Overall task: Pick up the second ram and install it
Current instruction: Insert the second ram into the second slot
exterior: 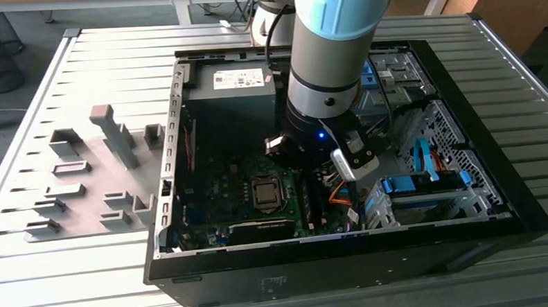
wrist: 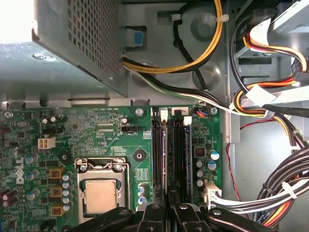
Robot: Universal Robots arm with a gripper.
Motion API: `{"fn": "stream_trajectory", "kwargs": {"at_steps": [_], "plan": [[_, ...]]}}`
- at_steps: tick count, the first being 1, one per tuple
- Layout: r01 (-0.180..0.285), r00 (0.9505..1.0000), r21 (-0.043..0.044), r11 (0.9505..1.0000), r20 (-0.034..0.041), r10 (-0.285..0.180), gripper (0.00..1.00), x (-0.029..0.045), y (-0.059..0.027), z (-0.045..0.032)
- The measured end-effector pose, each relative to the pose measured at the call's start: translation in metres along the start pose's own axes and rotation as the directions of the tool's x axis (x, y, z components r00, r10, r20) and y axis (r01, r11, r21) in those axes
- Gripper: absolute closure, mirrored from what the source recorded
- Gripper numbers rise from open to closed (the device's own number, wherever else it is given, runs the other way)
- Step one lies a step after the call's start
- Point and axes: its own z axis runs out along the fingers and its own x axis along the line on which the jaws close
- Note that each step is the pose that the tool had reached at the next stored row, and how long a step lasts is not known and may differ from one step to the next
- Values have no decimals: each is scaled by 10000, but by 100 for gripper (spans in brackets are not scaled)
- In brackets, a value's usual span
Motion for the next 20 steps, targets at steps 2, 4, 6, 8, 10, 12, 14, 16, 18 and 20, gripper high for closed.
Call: {"fn": "stream_trajectory", "kwargs": {"at_steps": [2, 4, 6, 8, 10, 12, 14, 16, 18, 20], "plan": [[1, 10000, -1, 10000, 0, -1, 86, 0, 4, 2], [1, 10000, 1, 10000, -1, -1, 86, 0, 6, 5], [-1, 10000, 0, 10000, 0, 1, 86, 2, 6, 12], [0, 10000, 1, 10000, -1, 0, 86, 2, 6, 20], [0, 10000, 3, 10000, -2, 0, 86, 2, 6, 21], [0, 10000, 1, 10000, 0, 0, 86, 2, 6, 23], [1, 10000, 0, 10000, 0, -1, 86, 2, 6, 23], [0, 10000, 0, 10000, 0, 0, 86, 2, 6, 23], [-1, 10000, 0, 10000, 0, 1, 86, 2, 6, 23], [5, 10000, 0, 10000, -1, -5, 86, 1, 6, 23]]}}
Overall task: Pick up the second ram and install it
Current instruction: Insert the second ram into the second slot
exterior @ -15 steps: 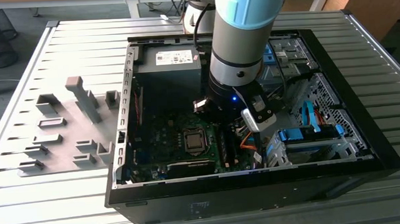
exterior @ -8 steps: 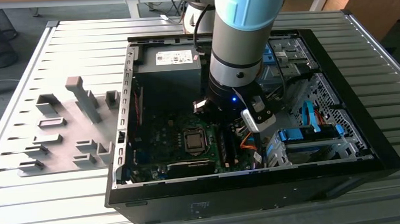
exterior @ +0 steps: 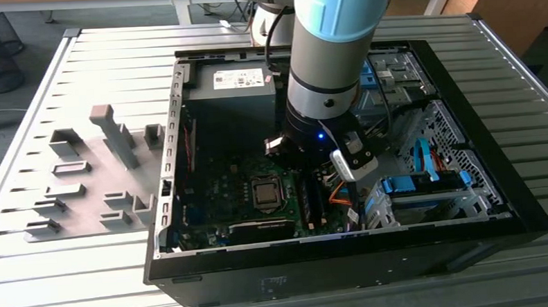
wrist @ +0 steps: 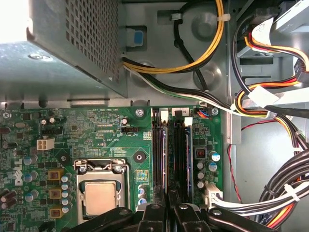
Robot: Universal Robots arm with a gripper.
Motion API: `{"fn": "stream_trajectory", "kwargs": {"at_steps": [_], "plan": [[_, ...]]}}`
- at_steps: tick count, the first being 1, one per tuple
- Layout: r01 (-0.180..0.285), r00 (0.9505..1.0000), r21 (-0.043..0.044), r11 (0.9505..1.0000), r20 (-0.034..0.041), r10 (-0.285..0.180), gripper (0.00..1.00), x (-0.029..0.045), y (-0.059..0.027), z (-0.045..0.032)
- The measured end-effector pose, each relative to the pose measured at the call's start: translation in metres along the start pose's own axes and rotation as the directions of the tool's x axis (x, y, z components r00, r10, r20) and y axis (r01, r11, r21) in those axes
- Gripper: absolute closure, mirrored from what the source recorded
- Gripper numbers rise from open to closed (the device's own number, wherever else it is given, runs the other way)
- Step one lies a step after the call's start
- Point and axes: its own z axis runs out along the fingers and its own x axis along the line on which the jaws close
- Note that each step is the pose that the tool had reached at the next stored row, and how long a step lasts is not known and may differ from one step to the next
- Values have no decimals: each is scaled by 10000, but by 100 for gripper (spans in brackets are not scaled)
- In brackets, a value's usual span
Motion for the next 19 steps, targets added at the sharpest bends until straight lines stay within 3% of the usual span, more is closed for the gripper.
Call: {"fn": "stream_trajectory", "kwargs": {"at_steps": [3, 9, 19], "plan": [[48, 10000, 2, 10000, -31, -48, 86, -9, 0, 0], [100, 9998, 6, 9999, -167, -100, 86, -21, 1, -5], [188, 9997, 10, 9998, -184, -188, 86, -31, 2, -18]]}}
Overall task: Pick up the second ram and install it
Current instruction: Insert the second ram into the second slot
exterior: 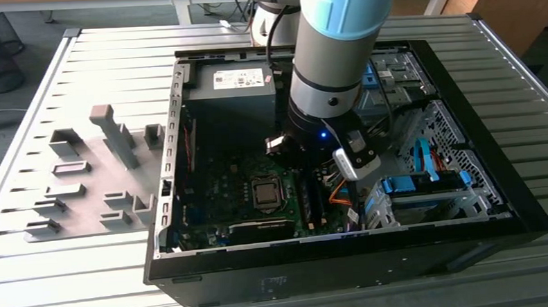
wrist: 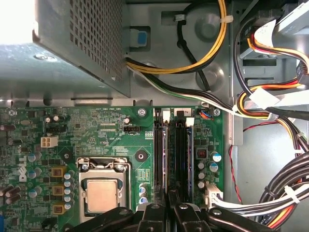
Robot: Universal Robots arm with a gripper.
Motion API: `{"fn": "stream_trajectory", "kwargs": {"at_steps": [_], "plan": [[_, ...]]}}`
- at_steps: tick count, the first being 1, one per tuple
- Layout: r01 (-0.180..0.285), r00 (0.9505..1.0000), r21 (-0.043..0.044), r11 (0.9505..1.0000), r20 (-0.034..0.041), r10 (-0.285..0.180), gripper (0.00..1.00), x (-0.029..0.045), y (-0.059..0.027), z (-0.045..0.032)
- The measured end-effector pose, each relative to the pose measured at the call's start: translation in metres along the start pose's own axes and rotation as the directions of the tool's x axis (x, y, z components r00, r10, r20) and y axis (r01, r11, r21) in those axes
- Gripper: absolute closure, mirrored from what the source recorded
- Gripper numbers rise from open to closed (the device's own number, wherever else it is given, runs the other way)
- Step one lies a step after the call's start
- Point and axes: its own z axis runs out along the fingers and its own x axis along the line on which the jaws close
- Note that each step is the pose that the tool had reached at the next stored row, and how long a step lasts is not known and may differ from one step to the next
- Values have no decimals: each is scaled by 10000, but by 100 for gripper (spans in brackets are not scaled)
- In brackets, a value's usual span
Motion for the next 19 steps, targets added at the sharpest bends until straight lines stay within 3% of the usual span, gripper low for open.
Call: {"fn": "stream_trajectory", "kwargs": {"at_steps": [19], "plan": [[213, 9998, -12, 9998, -3, -213, 86, -14, 0, 23]]}}
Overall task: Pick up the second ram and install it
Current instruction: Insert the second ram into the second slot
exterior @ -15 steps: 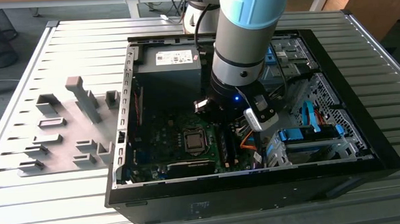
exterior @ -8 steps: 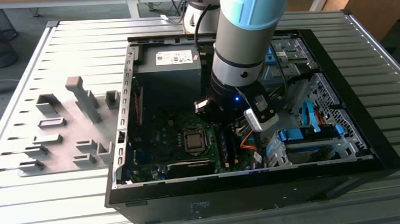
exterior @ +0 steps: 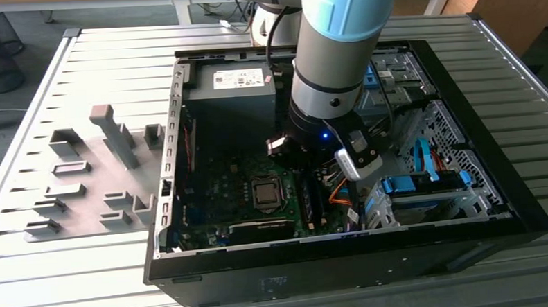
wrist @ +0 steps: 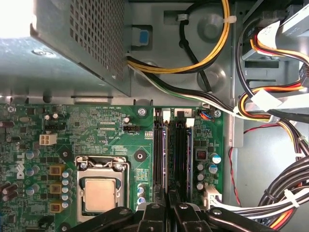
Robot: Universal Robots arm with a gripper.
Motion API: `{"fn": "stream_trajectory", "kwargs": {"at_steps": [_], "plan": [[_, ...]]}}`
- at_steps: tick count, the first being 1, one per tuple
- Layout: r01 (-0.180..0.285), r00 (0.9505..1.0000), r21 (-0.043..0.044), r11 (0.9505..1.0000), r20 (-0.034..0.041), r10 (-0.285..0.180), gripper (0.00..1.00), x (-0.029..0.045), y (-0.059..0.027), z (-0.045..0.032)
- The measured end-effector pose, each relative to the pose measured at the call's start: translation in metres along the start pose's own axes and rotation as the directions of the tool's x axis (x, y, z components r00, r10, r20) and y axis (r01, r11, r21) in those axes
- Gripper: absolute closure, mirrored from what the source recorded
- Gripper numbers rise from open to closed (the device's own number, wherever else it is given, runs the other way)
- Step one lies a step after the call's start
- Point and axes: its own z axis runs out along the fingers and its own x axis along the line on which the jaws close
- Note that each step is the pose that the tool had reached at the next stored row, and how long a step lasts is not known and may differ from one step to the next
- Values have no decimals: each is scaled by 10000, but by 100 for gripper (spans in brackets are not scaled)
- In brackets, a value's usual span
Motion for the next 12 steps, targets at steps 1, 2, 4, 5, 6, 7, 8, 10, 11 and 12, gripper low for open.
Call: {"fn": "stream_trajectory", "kwargs": {"at_steps": [1, 2, 4, 5, 6, 7, 8, 10, 11, 12], "plan": [[15, 10000, 0, 10000, 0, -15, 86, -1, 0, 0], [27, 10000, 0, 10000, 1, -27, 86, -2, 0, 1], [33, 10000, 0, 10000, 1, -33, 86, -2, 0, 1], [34, 10000, -1, 10000, 1, -34, 86, -2, 1, 0], [34, 10000, -2, 10000, 1, -34, 86, -2, 1, -1], [35, 10000, -2, 10000, 1, -35, 86, -3, 2, -2], [35, 10000, -3, 10000, 1, -35, 86, -3, 3, -5], [36, 10000, -11, 10000, 5, -36, 86, -3, 5, -9], [36, 10000, -5, 10000, 3, -36, 86, -3, 5, -13], [34, 10000, -3, 10000, 1, -34, 86, -2, 5, -14]]}}
